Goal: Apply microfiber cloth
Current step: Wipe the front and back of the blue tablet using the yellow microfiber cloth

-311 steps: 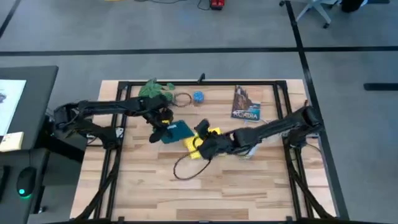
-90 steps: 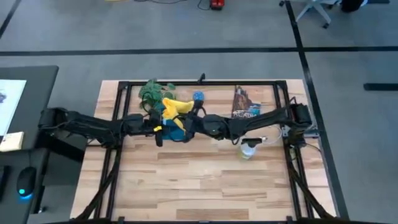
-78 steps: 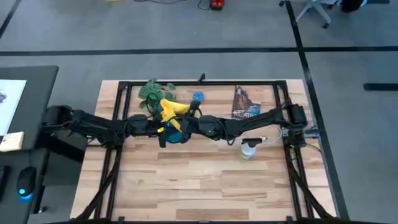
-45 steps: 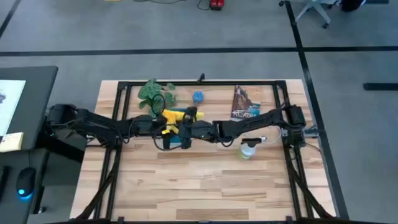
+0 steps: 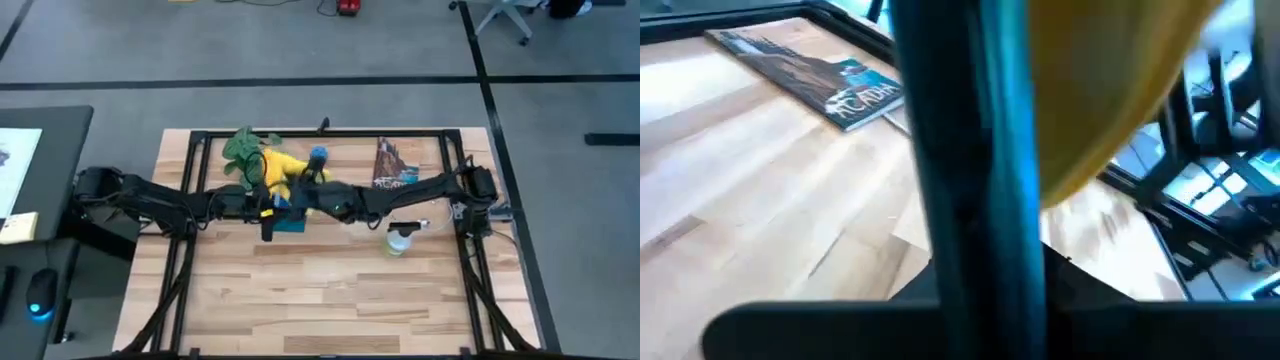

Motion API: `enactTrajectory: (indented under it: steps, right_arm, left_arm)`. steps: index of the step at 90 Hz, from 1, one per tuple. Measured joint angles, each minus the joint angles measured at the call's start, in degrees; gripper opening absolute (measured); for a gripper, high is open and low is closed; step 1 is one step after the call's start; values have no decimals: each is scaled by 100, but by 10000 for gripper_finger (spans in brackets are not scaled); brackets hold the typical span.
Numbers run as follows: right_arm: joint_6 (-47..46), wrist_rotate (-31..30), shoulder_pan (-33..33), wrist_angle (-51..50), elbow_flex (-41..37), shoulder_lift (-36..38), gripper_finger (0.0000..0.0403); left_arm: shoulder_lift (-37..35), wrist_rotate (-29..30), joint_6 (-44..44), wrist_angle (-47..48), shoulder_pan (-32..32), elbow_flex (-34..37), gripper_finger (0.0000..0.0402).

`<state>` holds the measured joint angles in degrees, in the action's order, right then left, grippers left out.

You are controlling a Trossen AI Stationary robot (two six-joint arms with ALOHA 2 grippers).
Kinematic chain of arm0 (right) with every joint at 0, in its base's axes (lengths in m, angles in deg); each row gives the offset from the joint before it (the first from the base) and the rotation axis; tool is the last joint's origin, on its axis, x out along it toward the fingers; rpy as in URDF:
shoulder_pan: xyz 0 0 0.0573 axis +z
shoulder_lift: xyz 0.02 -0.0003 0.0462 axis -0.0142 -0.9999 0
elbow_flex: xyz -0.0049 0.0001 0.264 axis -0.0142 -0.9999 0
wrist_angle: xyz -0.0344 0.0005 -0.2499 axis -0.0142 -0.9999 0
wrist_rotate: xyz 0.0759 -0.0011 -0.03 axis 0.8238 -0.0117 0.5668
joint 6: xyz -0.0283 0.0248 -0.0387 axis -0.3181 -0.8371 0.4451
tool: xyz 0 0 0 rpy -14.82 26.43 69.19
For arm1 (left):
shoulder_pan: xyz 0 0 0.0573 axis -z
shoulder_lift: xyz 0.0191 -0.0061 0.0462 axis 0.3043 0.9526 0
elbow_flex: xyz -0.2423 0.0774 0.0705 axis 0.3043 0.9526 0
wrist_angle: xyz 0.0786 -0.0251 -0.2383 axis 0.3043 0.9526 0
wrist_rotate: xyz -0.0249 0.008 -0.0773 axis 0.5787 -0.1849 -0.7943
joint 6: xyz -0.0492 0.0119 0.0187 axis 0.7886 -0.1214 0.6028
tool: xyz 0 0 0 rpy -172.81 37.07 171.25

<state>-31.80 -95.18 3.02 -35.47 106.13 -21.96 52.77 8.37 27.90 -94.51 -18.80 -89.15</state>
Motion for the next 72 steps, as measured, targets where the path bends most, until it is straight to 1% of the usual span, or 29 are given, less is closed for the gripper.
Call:
enactTrajectory:
  steps: [10, 19, 34, 42, 51, 54, 59, 67, 72]
  right_arm:
    - [-324, 175, 6, -468, 1, -2, 2]
    - [-642, 211, 43, -905, -27, 23, 2]
    - [-740, 126, 196, -1254, -101, 19, 2]
    - [-742, -24, 294, -1466, -106, 19, 2]
    - [-749, -54, 431, -1918, -143, -32, 2]
    - [-808, -87, 489, -2013, -157, -65, 2]
    - [-928, 71, 502, -2221, -153, -58, 2]
    - [-1182, -5, 521, -2478, -113, -6, 2]
    - [-1370, -22, 533, -2658, -114, 1, 2]
  left_arm:
    - [17, 13, -13, 128, 4, 27, 11]
    - [-3, 61, -97, 204, 4, 30, 11]
    - [-14, 159, -145, 359, 7, 40, 11]
    - [-20, 238, -145, 336, 3, 43, 11]
    - [-67, 513, -230, -10, -24, 8, 11]
    - [-68, 498, -289, 41, -22, 18, 10]
    - [-60, 469, -329, 113, -7, 25, 10]
    - [-146, 524, -376, -31, -17, 21, 10]
    - [-201, 511, -380, 33, -16, 12, 10]
